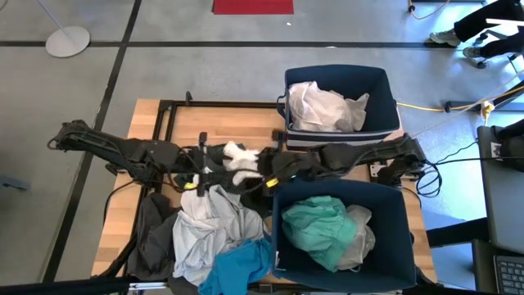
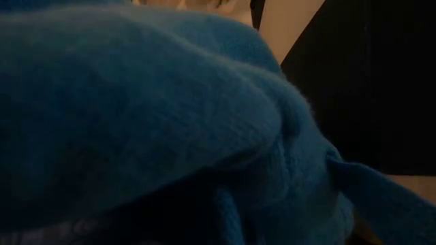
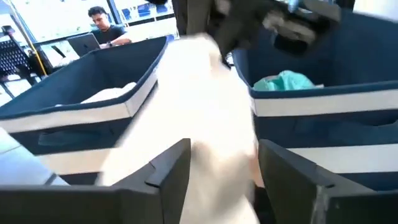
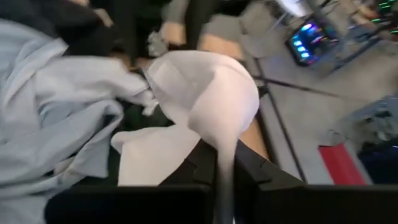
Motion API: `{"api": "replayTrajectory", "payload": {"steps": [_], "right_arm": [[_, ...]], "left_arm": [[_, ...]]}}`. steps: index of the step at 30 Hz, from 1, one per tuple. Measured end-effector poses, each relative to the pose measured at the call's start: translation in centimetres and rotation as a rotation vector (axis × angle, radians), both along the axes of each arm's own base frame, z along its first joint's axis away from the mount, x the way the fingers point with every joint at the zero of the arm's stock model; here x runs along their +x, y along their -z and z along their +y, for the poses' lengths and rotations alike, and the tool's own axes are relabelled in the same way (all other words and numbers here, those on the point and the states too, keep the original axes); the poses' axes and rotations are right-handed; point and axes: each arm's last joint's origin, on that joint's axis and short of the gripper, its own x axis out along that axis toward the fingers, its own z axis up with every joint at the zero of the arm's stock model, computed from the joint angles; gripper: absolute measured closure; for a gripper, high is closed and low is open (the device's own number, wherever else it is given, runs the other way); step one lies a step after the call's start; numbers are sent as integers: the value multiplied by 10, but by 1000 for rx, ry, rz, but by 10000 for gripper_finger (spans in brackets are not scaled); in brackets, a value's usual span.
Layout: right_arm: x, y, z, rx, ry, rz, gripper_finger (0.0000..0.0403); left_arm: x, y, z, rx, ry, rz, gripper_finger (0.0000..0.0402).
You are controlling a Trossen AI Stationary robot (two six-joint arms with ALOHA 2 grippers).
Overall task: Sort clothes
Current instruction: Put the white pants into the top blue bin
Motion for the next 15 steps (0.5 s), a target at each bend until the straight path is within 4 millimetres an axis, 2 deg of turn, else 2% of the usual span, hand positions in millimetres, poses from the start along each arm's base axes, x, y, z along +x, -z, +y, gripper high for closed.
{"api": "replayTrajectory", "payload": {"steps": [7,15], "right_arm": [[-39,-44,-12,-95,100,-115,385],[-90,-87,-30,-242,317,-208,381]], "left_arm": [[-25,-1,6,-89,-26,56,218],[-26,11,7,-136,-57,161,219]]}}
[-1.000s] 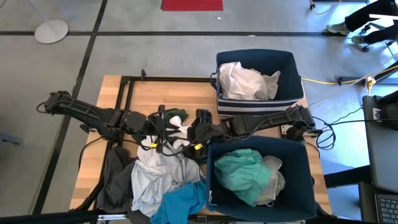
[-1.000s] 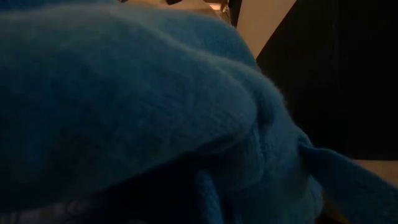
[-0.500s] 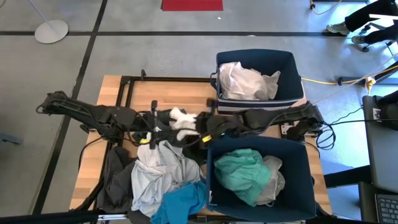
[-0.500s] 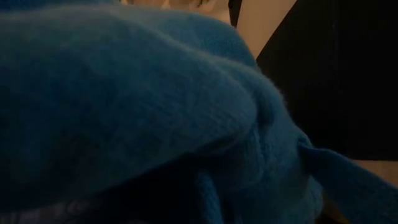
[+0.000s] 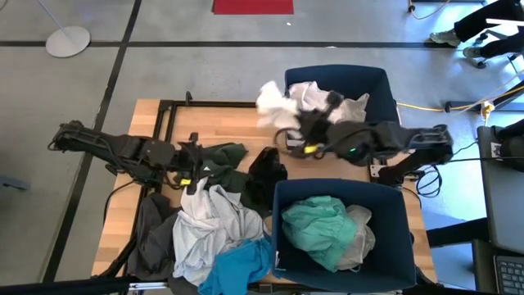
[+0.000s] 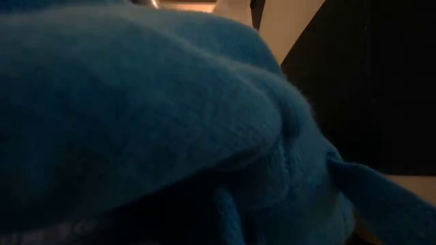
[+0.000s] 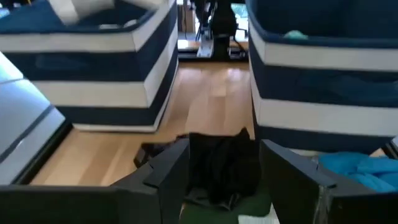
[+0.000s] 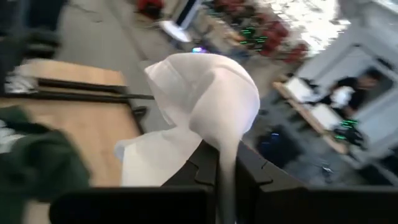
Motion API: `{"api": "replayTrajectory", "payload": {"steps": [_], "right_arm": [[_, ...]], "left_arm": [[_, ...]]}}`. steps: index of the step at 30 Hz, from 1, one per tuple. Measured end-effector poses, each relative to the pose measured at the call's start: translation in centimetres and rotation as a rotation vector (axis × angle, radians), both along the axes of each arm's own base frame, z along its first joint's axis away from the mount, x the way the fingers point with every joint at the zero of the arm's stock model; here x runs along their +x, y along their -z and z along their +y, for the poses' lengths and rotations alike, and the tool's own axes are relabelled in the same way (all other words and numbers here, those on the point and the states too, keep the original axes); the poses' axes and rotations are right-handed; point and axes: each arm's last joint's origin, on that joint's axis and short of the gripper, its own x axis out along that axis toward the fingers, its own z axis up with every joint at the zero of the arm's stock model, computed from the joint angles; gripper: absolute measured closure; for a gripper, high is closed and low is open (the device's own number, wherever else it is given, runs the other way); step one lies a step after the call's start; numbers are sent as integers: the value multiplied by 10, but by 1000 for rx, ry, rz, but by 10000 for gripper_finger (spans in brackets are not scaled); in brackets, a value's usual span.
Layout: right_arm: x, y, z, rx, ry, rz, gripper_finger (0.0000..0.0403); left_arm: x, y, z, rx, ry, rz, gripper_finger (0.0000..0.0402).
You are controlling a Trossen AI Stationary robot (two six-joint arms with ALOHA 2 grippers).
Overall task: Sort clothes
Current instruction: Put the white pants into the top blue bin
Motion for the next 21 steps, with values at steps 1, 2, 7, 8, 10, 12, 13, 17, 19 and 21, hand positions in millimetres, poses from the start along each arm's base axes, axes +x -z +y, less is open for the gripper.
{"api": "replayTrajectory", "payload": {"steps": [1,2,7,8,10,12,13,17,19,21], "right_arm": [[-6,-4,-4,-9,26,-9,381],[-13,-8,-7,-15,47,-13,380],[-38,-13,-29,17,151,-12,379],[-41,-12,-34,26,175,1,379],[-48,-8,-45,52,230,19,379],[-55,-3,-56,86,284,45,378],[-57,-1,-62,105,311,56,378],[-68,10,-82,189,416,107,378],[-71,16,-90,234,457,119,378],[-71,23,-98,270,487,131,378]], "left_arm": [[1,1,0,-2,-1,5,219],[3,2,-1,-1,-1,11,219],[10,7,-3,8,-1,42,219],[12,8,-3,10,-1,48,219],[14,10,-4,15,0,57,219],[16,11,-4,16,0,61,219],[17,12,-4,17,0,64,219],[19,14,-5,20,-2,77,219],[20,14,-5,21,-3,78,219],[20,14,-4,23,-8,78,219]]}}
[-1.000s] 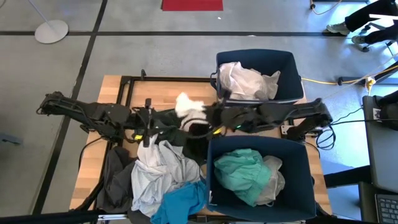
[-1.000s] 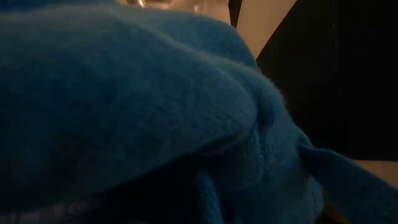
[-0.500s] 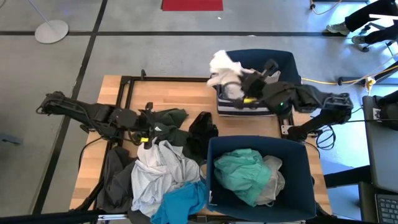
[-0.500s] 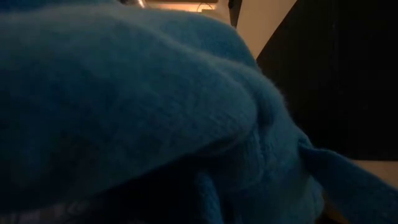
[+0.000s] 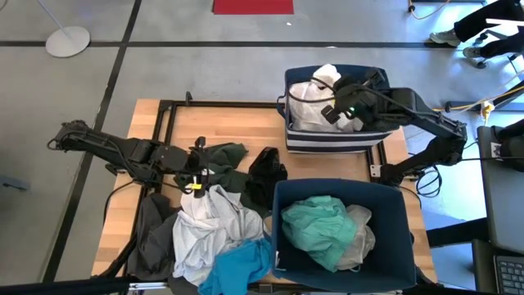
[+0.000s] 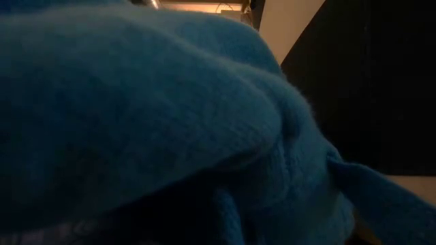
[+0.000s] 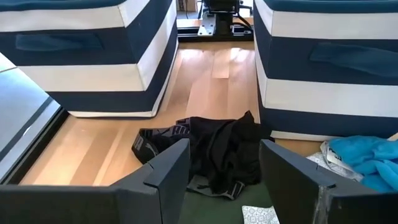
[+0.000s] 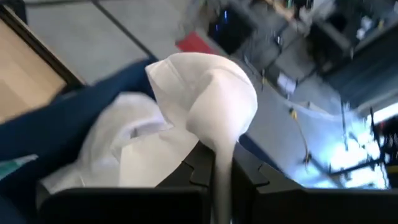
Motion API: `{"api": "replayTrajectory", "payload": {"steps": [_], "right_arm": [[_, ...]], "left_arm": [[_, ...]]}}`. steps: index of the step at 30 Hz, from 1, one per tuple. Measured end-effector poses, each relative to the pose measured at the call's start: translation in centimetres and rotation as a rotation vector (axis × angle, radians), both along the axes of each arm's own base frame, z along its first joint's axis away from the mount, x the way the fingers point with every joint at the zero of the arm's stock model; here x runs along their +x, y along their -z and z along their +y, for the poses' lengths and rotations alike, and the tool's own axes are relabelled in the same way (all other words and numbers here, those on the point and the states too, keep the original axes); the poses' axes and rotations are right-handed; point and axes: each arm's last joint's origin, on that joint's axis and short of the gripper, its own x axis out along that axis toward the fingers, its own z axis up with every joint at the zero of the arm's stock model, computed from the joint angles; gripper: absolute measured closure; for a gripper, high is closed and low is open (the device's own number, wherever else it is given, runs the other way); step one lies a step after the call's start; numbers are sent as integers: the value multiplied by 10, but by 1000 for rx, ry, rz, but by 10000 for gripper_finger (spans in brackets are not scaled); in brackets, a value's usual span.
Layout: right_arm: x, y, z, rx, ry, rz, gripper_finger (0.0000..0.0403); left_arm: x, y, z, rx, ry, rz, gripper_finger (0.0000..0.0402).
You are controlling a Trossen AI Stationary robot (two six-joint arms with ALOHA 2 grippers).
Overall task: Sort clothes
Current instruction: Put the white pants into the top blue bin, then put the black boxers into the top blue bin
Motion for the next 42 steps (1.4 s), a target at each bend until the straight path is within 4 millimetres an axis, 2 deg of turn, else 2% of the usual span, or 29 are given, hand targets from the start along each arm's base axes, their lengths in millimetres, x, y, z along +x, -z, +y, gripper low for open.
{"api": "replayTrajectory", "payload": {"steps": [6,15,19,25,31,36,42], "right_arm": [[5,25,-20,84,58,35,377],[6,58,-46,230,138,22,376],[7,66,-50,259,156,16,345],[6,64,-48,265,149,12,224],[0,44,-44,325,99,-35,109],[-3,26,-31,421,-10,-113,69],[0,17,9,434,-192,-141,63]], "left_arm": [[3,-3,2,27,-97,-48,219],[15,4,6,40,-136,-27,219],[22,11,5,53,-134,6,219],[27,15,4,59,-133,25,219],[27,16,4,57,-134,29,219],[28,17,3,49,-119,33,219],[36,26,1,52,-118,72,219]]}}
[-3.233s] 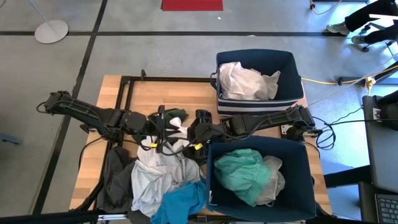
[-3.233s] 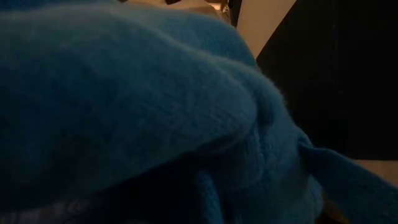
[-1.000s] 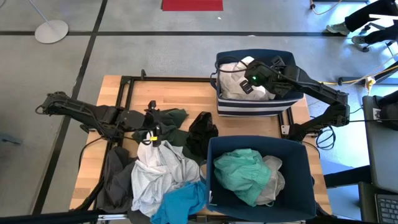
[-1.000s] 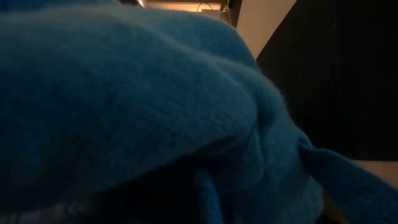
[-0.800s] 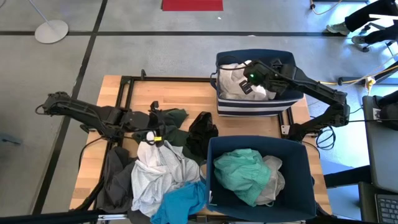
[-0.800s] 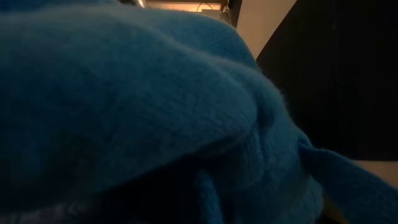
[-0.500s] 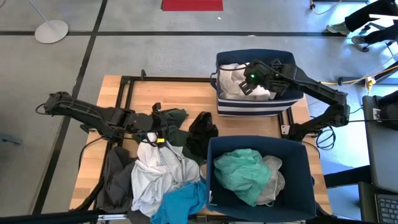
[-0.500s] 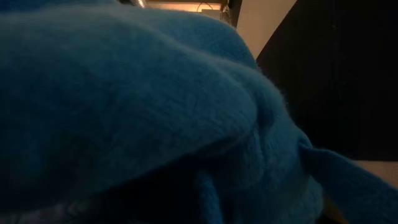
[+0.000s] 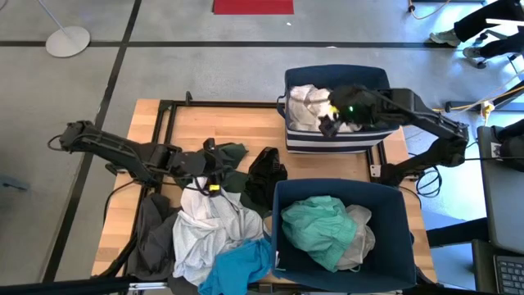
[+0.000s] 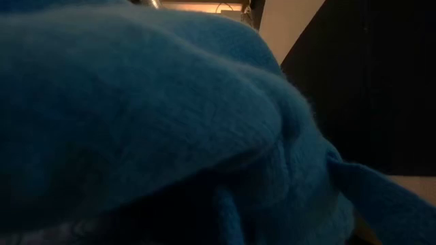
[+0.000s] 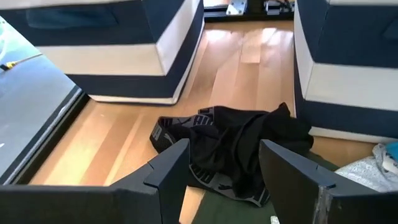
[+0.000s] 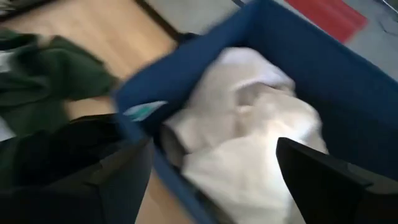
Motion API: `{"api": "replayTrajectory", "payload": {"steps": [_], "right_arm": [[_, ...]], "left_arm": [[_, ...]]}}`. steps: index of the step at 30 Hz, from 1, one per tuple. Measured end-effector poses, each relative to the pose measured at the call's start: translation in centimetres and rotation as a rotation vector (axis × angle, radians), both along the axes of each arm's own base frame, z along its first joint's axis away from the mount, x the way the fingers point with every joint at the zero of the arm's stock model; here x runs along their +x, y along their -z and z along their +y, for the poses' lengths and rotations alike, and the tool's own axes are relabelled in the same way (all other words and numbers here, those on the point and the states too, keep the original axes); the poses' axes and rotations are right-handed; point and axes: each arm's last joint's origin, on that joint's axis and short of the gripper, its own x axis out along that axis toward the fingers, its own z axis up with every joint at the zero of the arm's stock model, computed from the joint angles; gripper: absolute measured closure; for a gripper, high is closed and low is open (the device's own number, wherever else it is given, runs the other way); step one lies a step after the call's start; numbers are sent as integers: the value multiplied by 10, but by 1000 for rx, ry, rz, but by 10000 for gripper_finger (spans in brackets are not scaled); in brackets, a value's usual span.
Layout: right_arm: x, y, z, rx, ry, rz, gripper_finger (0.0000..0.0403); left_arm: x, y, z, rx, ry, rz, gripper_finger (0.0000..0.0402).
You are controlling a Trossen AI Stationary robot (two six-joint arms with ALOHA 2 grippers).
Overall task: Sort clothes
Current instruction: Put the black boxers into the top blue bin
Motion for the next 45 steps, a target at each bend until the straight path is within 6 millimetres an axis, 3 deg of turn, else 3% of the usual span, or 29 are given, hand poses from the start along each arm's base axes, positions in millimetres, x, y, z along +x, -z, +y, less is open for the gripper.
{"api": "replayTrajectory", "payload": {"steps": [11,19,25,31,45], "right_arm": [[10,-1,73,-32,-237,-74,63],[11,2,111,-89,-349,-87,63],[7,2,126,-100,-378,-99,63],[6,3,134,-101,-395,-105,63],[26,19,142,-124,-392,-31,63]], "left_arm": [[29,26,-8,-20,67,56,219],[58,56,-9,-16,92,89,219],[77,83,-3,-22,92,133,219],[90,106,0,-95,201,166,219],[103,152,8,-155,252,267,224]]}}
